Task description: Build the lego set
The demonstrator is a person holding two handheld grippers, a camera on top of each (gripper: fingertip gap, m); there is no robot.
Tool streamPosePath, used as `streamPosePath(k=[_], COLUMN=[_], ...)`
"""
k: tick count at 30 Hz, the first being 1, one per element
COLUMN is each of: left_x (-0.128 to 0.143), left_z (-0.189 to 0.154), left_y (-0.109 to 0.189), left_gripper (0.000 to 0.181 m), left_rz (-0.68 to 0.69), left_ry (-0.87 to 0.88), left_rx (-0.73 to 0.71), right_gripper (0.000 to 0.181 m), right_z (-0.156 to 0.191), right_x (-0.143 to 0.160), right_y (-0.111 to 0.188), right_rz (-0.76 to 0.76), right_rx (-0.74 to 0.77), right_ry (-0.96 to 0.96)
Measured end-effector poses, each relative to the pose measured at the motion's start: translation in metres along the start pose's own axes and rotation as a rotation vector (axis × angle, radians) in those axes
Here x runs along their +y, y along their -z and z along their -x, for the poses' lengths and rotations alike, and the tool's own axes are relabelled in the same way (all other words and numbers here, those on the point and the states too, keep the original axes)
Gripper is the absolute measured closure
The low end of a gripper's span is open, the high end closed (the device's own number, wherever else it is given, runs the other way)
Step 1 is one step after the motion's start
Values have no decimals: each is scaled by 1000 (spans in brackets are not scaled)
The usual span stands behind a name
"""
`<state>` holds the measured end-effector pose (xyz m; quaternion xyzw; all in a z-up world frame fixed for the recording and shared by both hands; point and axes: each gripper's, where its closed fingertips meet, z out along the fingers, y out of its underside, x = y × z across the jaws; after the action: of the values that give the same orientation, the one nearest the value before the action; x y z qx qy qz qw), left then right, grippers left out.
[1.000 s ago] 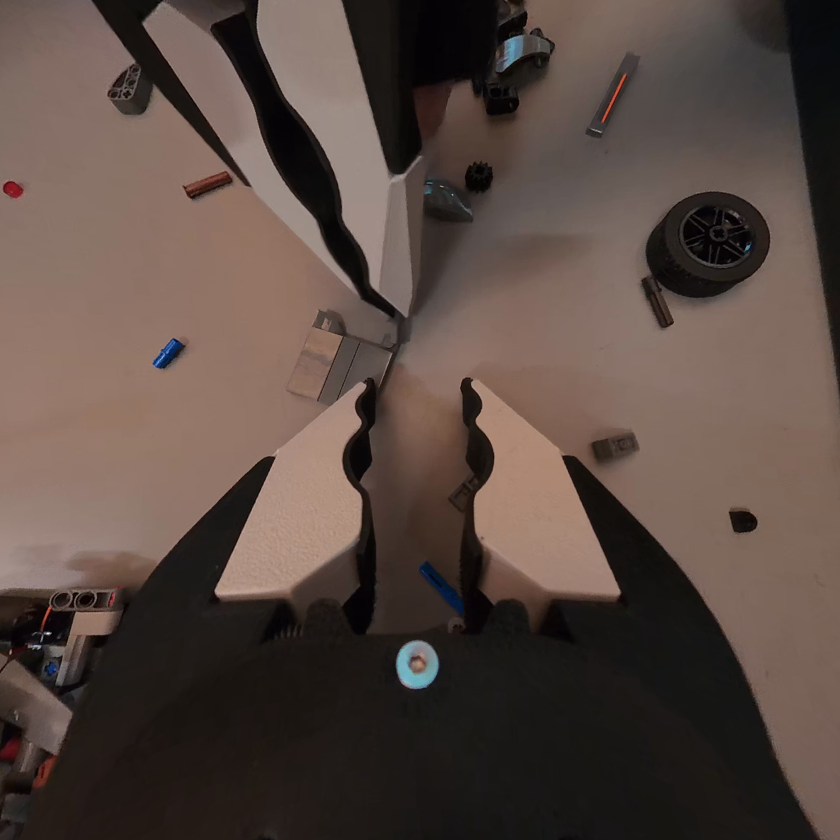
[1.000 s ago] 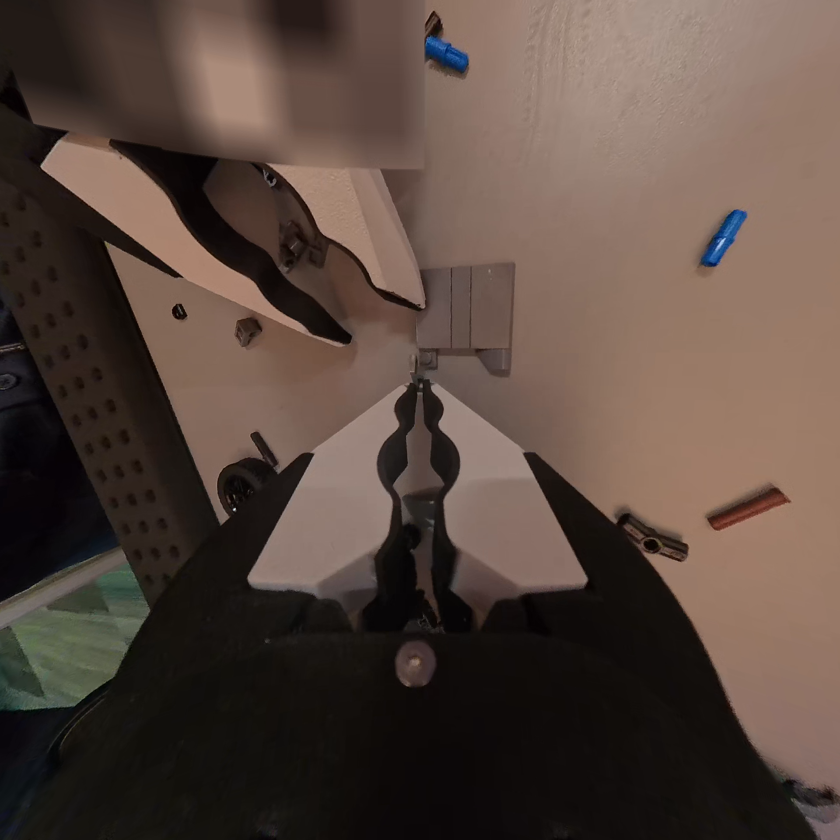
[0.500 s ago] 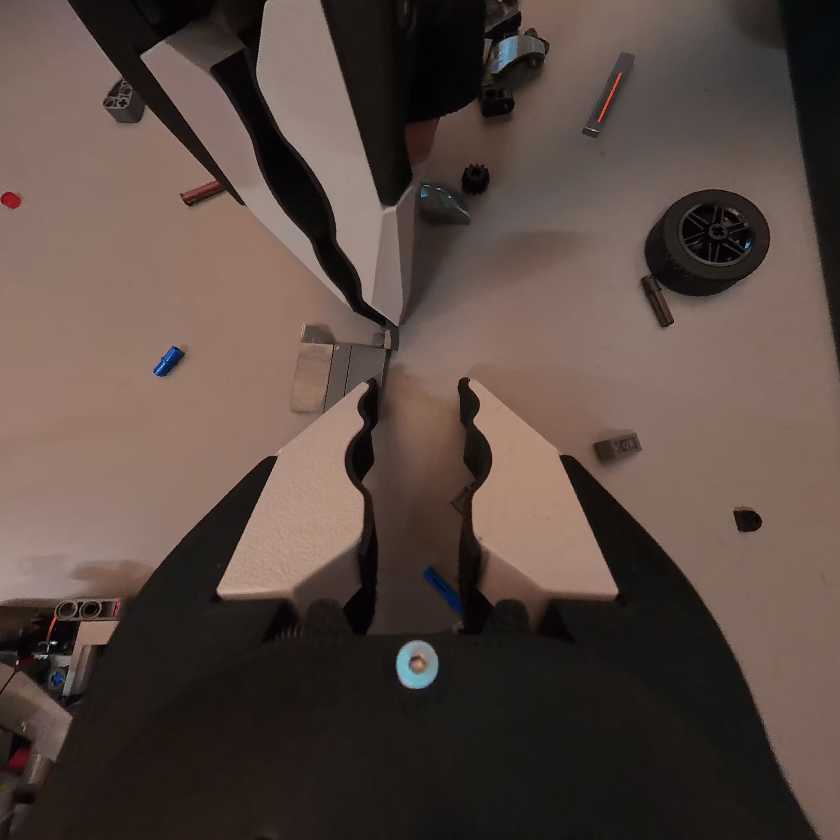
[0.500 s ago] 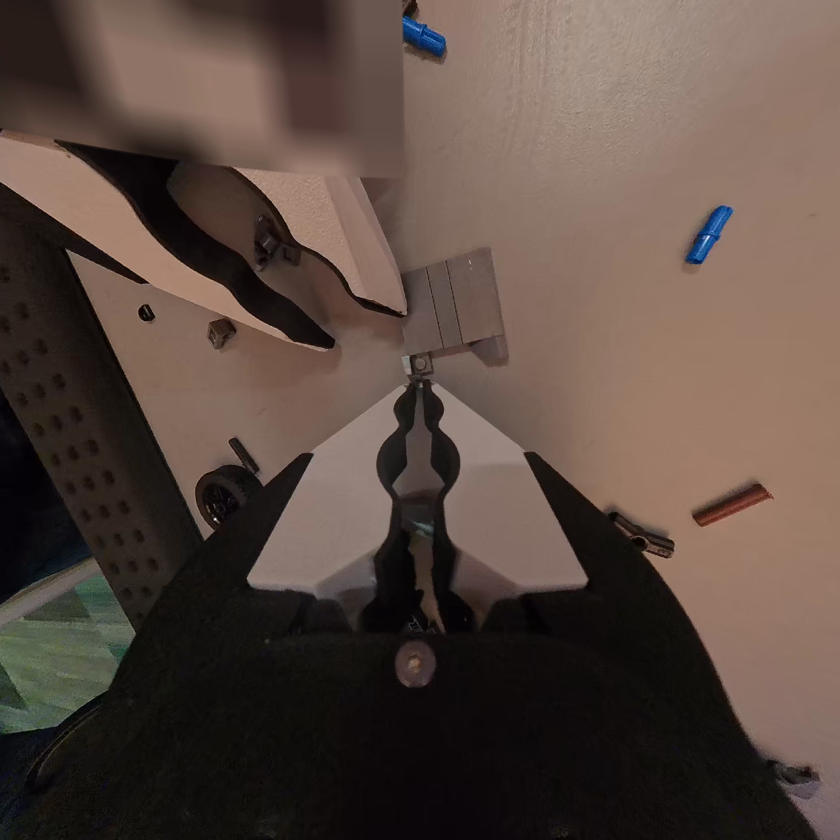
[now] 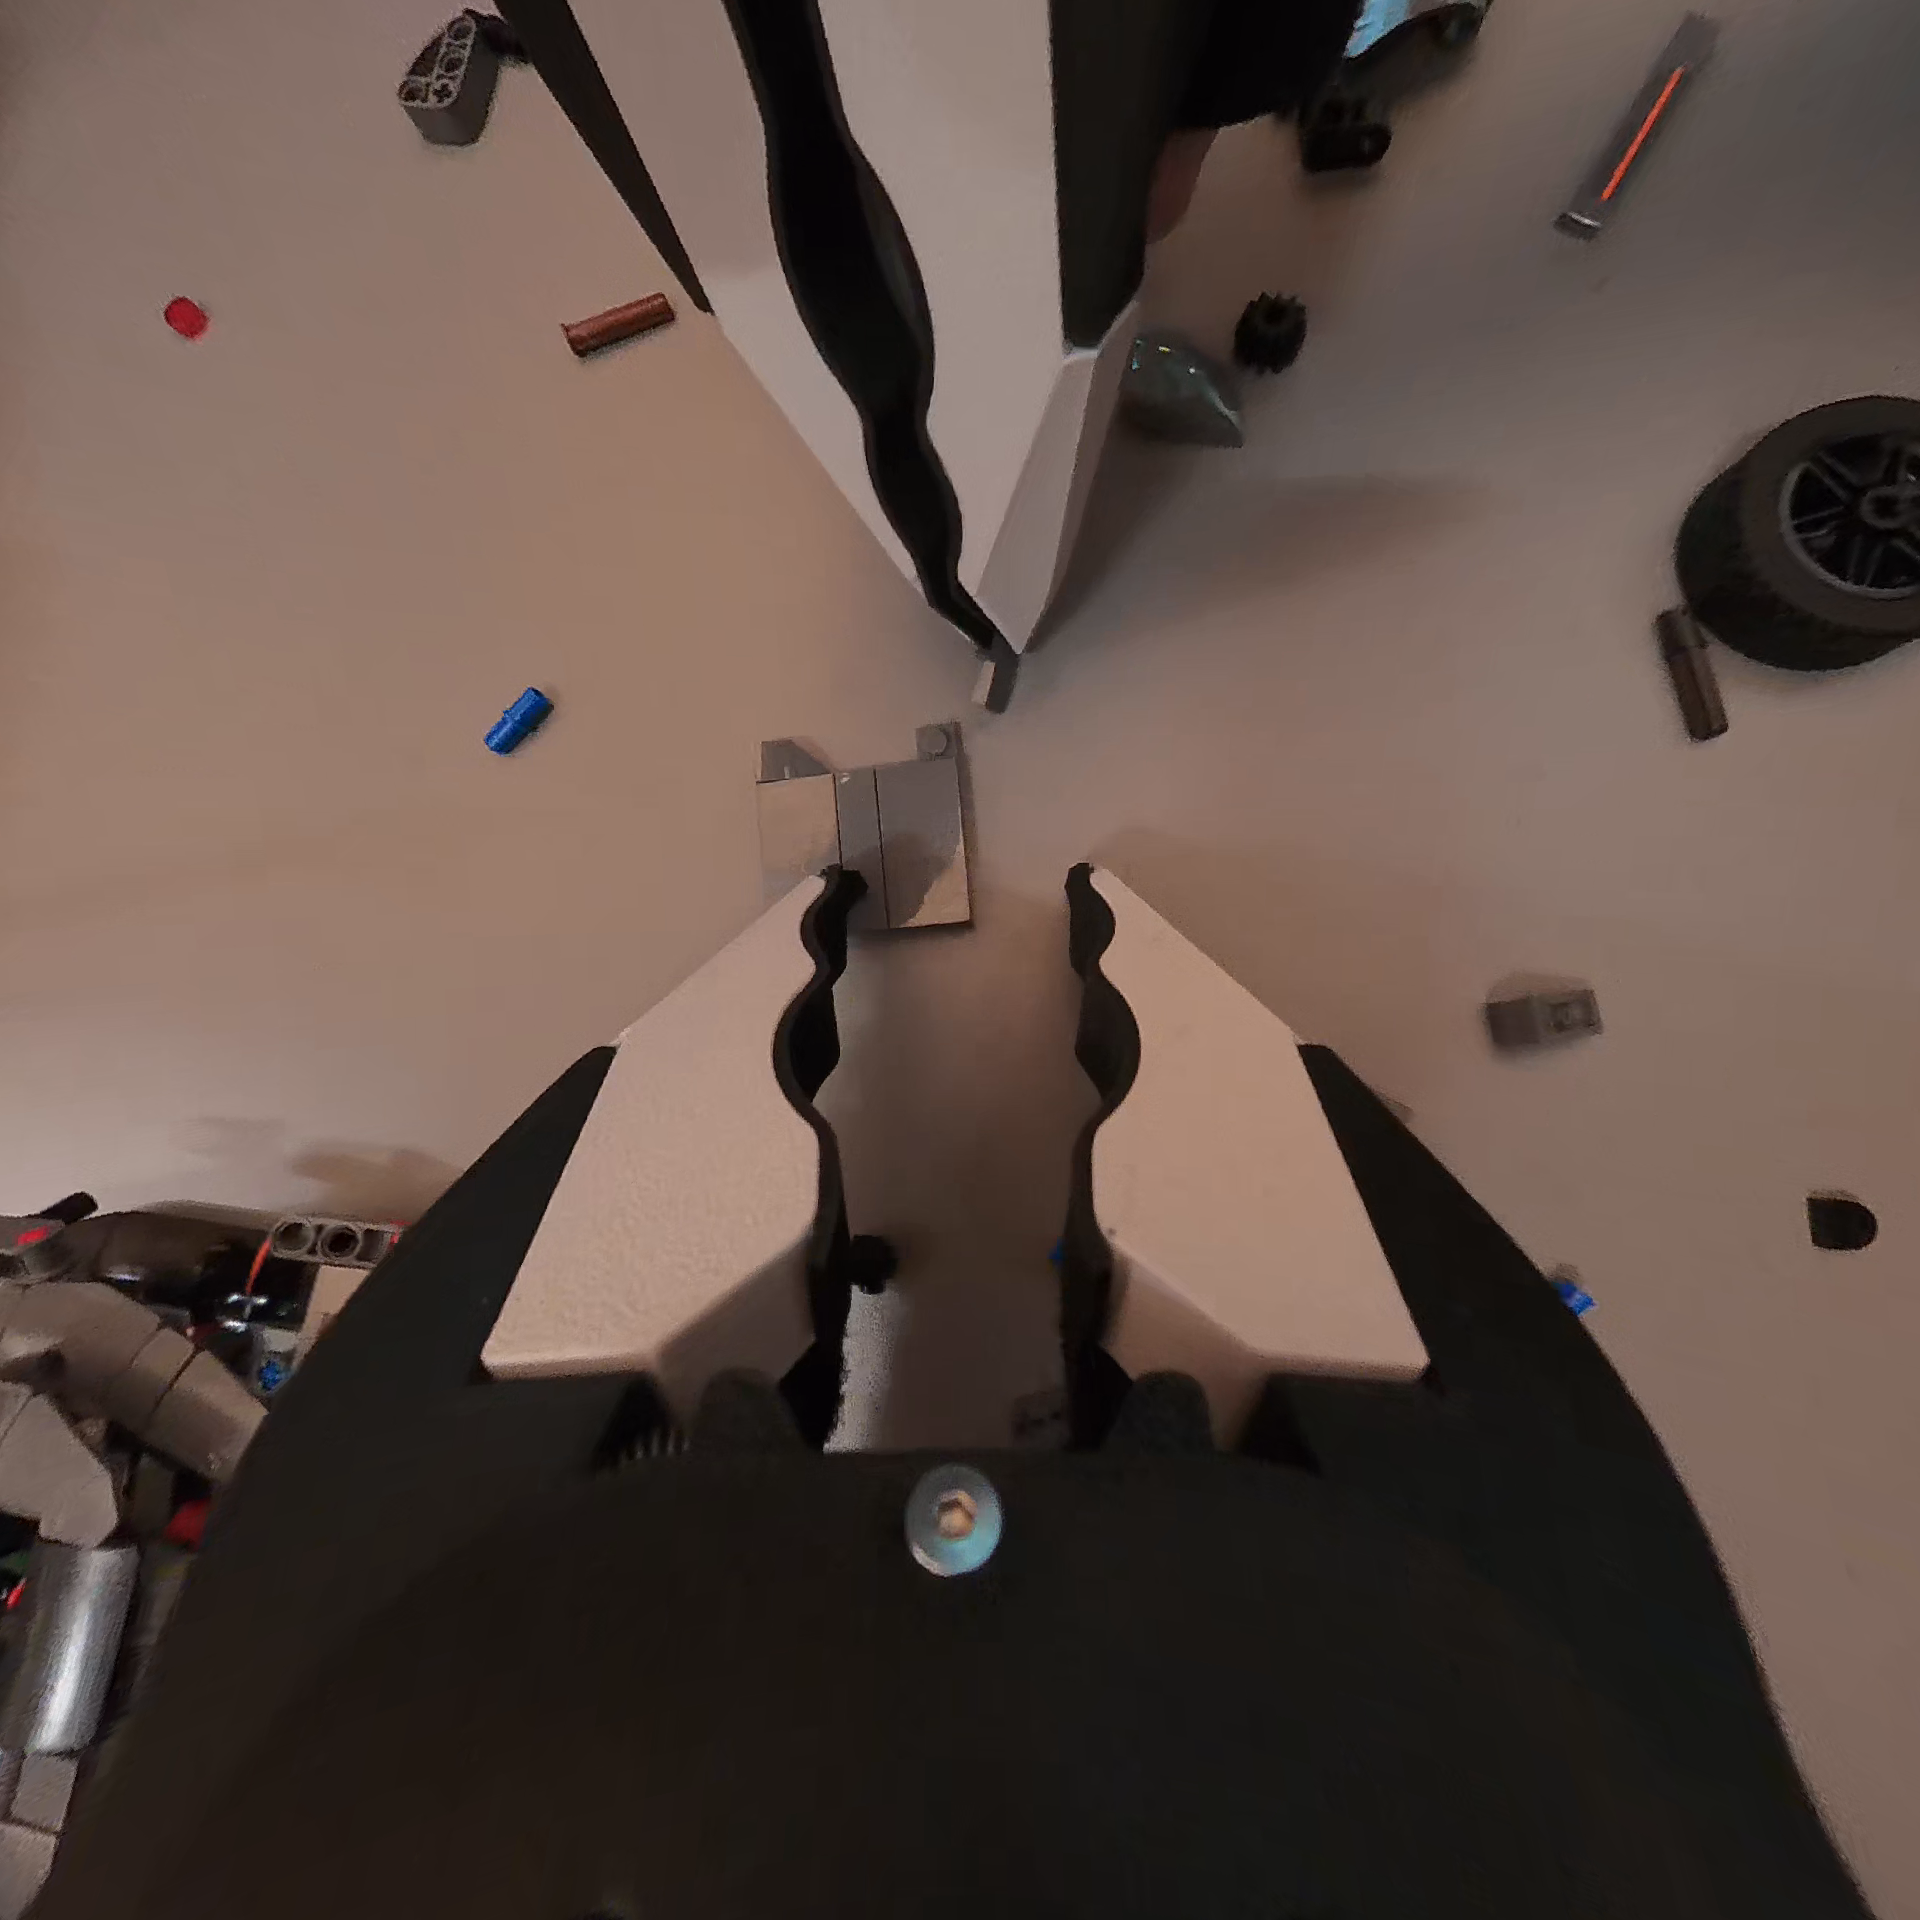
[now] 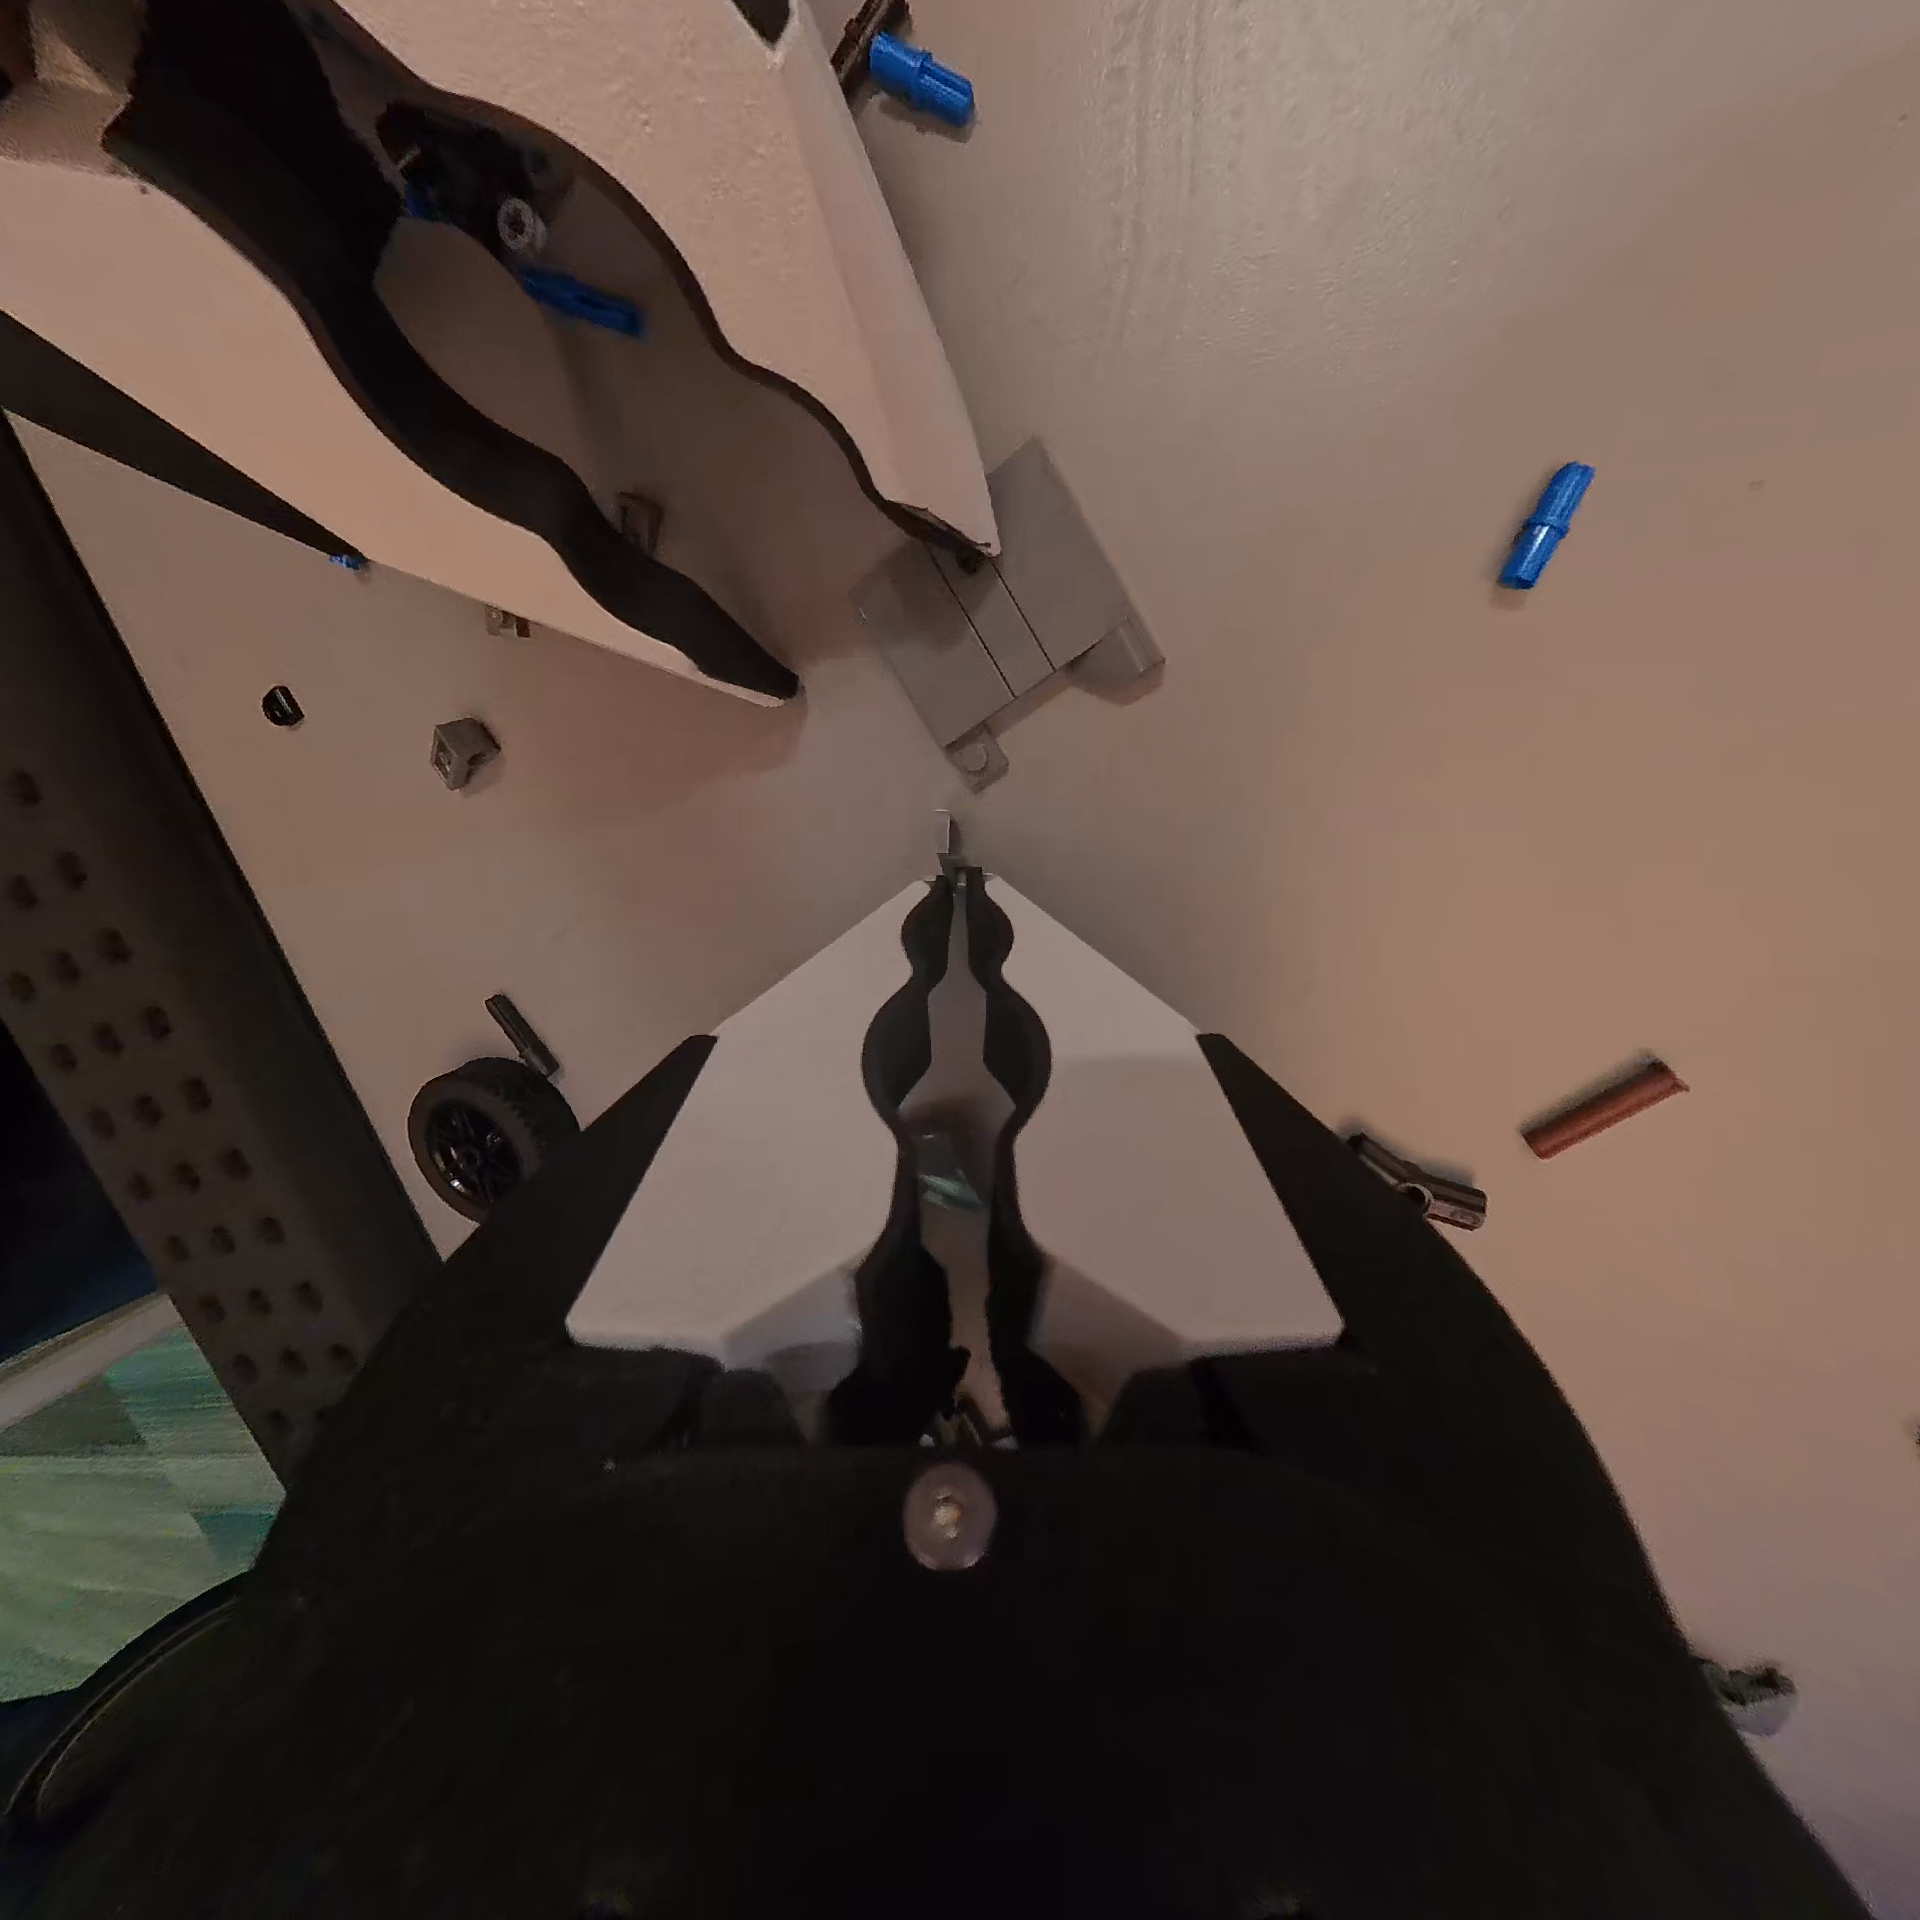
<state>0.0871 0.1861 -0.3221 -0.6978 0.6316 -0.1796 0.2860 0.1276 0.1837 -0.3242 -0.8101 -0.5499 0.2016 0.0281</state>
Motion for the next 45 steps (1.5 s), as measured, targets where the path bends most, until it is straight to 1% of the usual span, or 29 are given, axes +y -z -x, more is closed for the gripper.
streamPosePath(k=[10, 15, 23, 29, 33, 37, 42, 45], left_x=[5, 6, 2, 0, -1, -2, -4, -4], left_z=[22, 24, 23, 21, 20, 19, 18, 18], left_y=[1, 0, -3, -4, -5, -5, -7, -7], left_gripper=[134, 133, 140, 146, 147, 149, 150, 150], left_rz=[21, 8, 0, -22, -30, -40, -46, -49], left_ry=[0, 25, -29, -82, -108, -132, -145, -142], left_rx=[-77, -56, -39, -20, -9, 2, 5, 9], right_gripper=[181, 181, 181, 181, 181, 181, 181, 181], right_z=[-4, -7, -11, 2, 7, 8, 3, 3], right_x=[-10, -12, -16, -13, -12, -10, -11, -12], right_y=[2, -1, -3, -1, -1, -5, -7, -7], right_rz=[-43, -37, -37, -32, -16, -2, 7, 3], right_rx=[41, 68, 120, 59, 47, 35, 68, 61], right_ry=[23, 35, 71, 124, 153, 149, 145, 138])
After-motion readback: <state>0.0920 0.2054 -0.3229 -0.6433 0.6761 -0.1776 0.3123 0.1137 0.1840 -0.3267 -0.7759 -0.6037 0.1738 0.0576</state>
